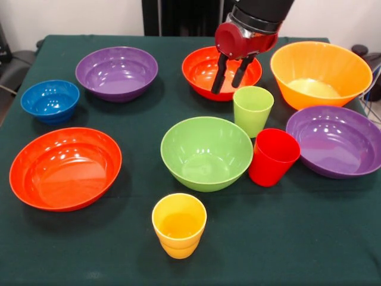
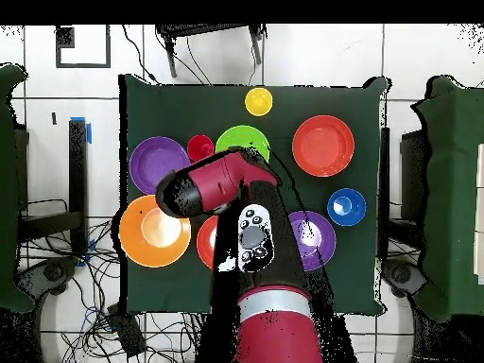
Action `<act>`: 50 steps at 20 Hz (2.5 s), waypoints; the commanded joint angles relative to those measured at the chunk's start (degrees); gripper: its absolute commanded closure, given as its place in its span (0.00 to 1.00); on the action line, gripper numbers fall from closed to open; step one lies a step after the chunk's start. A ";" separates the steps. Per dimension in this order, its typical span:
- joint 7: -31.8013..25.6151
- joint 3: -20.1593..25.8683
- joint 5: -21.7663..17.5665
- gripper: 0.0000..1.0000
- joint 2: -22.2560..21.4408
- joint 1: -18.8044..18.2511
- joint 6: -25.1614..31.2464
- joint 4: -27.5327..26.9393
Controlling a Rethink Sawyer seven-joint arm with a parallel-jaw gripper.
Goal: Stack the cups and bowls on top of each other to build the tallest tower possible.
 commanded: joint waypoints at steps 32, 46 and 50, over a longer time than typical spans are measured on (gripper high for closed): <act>11.48 0.24 9.04 0.00 1.04 4.82 -2.36 5.57; 6.06 1.04 11.01 0.00 3.34 5.79 0.80 -1.79; 3.73 2.02 10.64 0.00 4.25 5.44 2.62 -4.65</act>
